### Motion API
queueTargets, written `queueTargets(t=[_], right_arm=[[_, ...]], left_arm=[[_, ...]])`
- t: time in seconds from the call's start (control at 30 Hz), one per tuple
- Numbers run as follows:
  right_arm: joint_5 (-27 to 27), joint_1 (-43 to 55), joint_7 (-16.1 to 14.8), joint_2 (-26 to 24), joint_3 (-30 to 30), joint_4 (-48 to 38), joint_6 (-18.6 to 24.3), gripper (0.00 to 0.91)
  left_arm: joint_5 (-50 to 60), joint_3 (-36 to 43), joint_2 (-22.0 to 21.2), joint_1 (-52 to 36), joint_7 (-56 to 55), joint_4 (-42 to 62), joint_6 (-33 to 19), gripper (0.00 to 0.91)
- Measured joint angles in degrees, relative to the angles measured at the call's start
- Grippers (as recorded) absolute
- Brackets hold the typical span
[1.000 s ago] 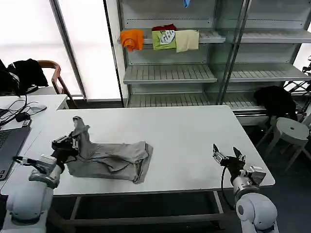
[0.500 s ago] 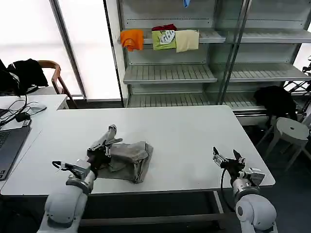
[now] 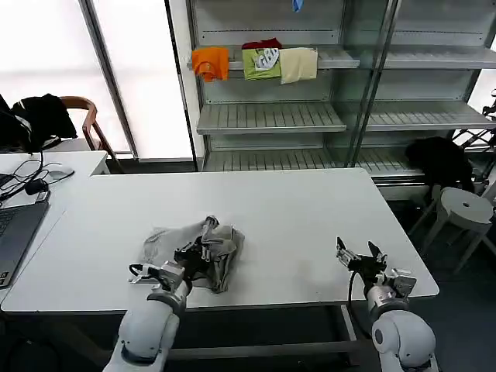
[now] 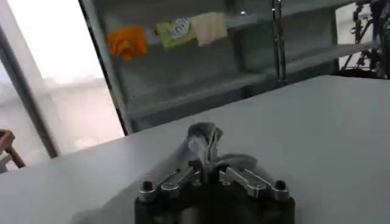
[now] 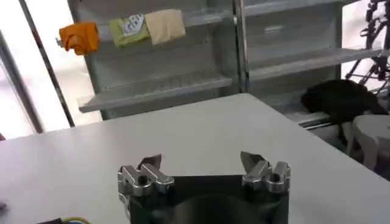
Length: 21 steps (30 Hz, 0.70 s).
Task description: Fold and organize the clothes.
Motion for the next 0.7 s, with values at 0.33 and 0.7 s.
queueTargets(t=[0.33, 0.7], right_arm=[[-0.09, -0.18, -0.06, -0.18, 0.21, -0.63, 0.33, 0.907], [-0.31, 0.12, -0.04, -0.19, -0.03, -0.89, 0.41, 0.907]], left_arm=[[1.33, 4.76, -3.91, -0.11, -3.47, 4.71, 0.15, 0.907], [1.37, 8.25, -6.92, 0.91, -4.42, 5.65, 0.16, 0.907]])
